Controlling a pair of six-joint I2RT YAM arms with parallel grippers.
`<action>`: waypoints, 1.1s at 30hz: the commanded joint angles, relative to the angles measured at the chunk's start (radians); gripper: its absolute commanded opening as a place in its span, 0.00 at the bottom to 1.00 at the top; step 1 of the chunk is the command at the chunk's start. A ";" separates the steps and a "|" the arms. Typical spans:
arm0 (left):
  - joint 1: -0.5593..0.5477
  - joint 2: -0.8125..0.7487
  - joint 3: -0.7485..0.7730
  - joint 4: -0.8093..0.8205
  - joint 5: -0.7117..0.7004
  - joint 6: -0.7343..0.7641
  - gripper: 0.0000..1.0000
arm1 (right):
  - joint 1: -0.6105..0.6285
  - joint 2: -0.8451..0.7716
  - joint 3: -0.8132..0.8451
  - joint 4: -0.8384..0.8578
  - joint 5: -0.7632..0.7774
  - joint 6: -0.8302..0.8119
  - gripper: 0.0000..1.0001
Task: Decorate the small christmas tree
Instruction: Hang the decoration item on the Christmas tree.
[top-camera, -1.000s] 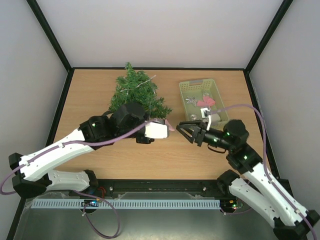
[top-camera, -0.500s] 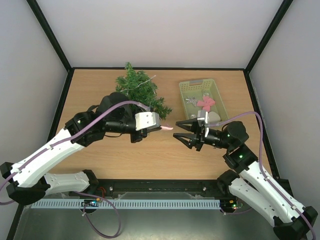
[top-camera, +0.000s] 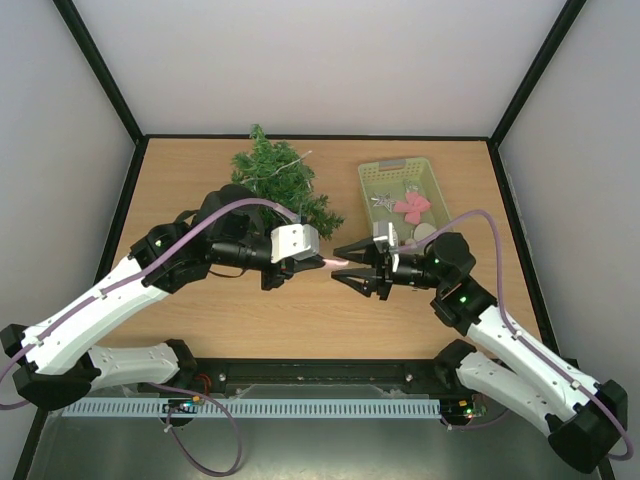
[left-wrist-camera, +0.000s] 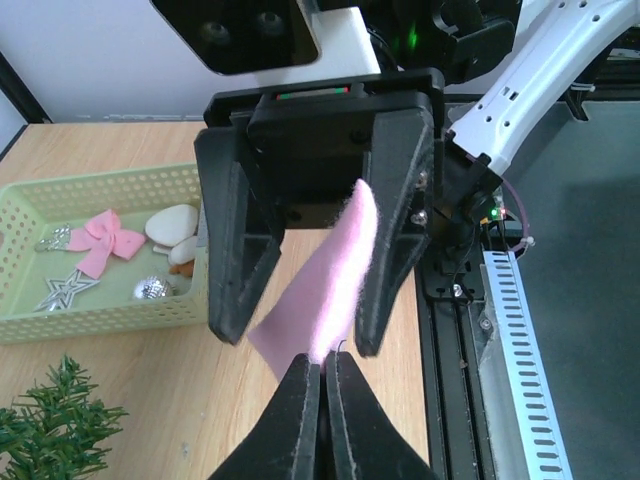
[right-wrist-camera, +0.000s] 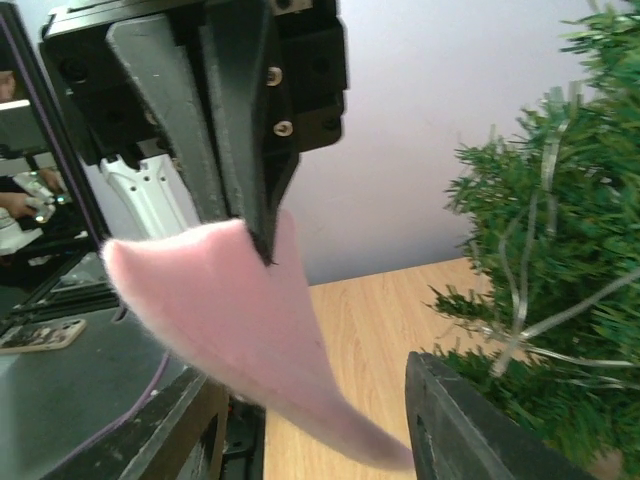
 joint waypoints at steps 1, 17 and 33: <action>0.006 0.004 0.001 0.013 0.029 -0.022 0.02 | 0.059 0.014 0.028 0.093 -0.003 -0.006 0.46; 0.005 -0.112 0.035 0.173 -0.336 -0.159 0.98 | 0.112 0.001 -0.031 0.198 0.357 0.617 0.02; 0.006 -0.444 -0.343 0.396 -0.977 -0.171 0.99 | 0.112 0.166 0.163 -0.196 0.569 0.895 0.02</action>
